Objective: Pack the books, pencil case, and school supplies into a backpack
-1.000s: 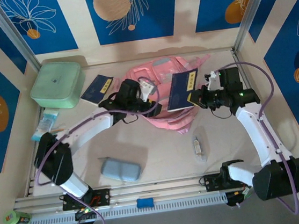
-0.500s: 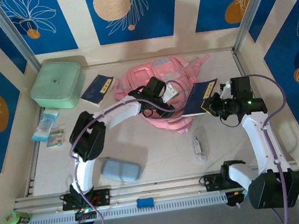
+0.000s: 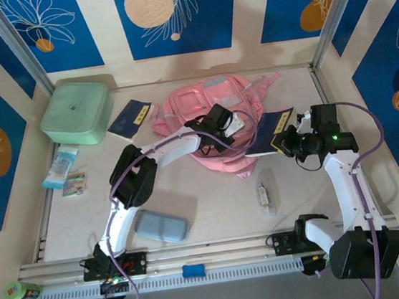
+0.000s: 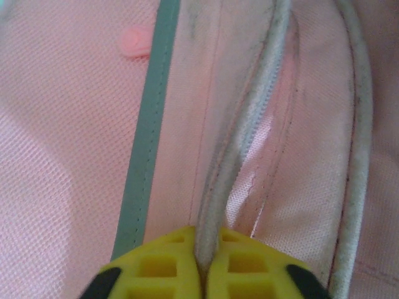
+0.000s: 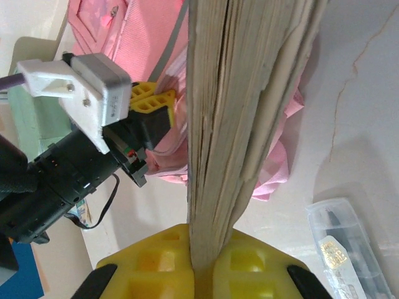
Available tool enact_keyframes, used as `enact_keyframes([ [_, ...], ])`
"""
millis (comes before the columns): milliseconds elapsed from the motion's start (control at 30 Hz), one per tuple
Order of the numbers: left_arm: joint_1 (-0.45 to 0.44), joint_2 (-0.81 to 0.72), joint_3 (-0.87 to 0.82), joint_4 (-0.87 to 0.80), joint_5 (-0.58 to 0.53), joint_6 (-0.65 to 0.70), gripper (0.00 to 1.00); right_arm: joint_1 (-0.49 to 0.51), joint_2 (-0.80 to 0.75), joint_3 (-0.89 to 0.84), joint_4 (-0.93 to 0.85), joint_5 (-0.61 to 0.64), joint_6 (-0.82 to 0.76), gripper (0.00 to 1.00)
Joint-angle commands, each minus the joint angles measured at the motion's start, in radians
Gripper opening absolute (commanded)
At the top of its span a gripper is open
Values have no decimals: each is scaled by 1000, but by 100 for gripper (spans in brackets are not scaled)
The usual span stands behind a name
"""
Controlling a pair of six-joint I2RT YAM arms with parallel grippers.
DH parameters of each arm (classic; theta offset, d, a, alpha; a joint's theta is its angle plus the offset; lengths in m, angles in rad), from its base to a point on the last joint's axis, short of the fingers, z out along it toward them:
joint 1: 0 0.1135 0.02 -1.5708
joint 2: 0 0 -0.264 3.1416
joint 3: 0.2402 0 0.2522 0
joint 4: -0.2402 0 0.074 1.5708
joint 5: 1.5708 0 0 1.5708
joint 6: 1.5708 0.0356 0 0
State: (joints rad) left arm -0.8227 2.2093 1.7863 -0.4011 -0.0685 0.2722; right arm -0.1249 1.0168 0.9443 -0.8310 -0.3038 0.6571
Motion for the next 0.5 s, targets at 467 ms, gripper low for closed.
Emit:
enact_keyframes([
  [467, 40, -341, 61, -53, -246, -149, 0, 35, -113, 58, -203, -59, -4, 0],
])
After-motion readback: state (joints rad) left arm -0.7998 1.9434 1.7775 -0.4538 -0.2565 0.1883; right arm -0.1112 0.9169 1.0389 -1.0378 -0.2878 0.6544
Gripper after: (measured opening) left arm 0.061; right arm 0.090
